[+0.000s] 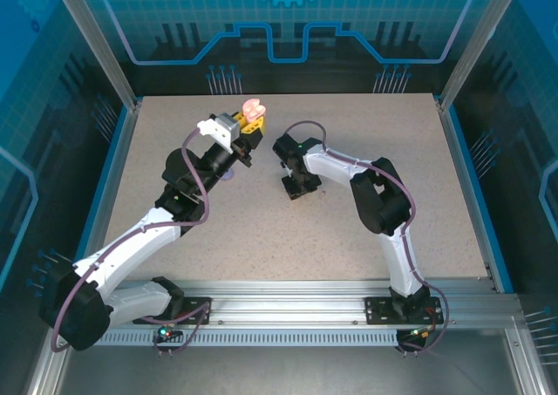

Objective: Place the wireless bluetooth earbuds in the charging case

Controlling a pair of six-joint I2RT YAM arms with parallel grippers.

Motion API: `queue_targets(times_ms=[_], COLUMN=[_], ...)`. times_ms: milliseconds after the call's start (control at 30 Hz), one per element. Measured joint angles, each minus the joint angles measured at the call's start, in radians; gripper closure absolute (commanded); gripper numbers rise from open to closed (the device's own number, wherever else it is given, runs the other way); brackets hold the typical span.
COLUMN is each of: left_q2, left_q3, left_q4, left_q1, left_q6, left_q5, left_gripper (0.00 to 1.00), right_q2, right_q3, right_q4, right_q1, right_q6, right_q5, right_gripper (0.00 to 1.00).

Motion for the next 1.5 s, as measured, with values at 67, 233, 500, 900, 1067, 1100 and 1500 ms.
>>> queue_targets(times_ms=[67,233,500,900,1067,1100,1500], left_q2=[0.000,0.000,0.000,0.000,0.000,0.000,0.000], left_q3=[0.000,0.000,0.000,0.000,0.000,0.000,0.000], left_q4=[-0.002,-0.003,-0.006,-0.008,-0.008,-0.008,-0.008], left_q1=[0.000,0.000,0.000,0.000,0.000,0.000,0.000], left_q6=[0.000,-0.001,-0.013,-0.019,-0.019,-0.019,-0.023], left_q5=[0.000,0.001,0.010,0.011,0.011,0.011,0.023], left_gripper=[1.00,1.00,1.00,1.00,1.00,1.00,1.00], right_q2=[0.000,0.010,0.025,0.011,-0.012,-0.018,-0.234], right_q3=[0.001,0.019,0.045,0.023,-0.008,-0.015,-0.061], right_q4=[0.000,-0.013,-0.022,-0.006,0.005,0.005,0.013], right_q1=[0.000,0.000,0.000,-0.001,-0.002,-0.002,-0.002], right_q6=[0.000,0.000,0.000,-0.001,0.001,0.001,0.031], right_q5=[0.000,-0.003,-0.003,-0.003,-0.005,-0.007,-0.007], right_gripper=[0.67,0.71,0.76,0.87,0.87,0.87,0.88])
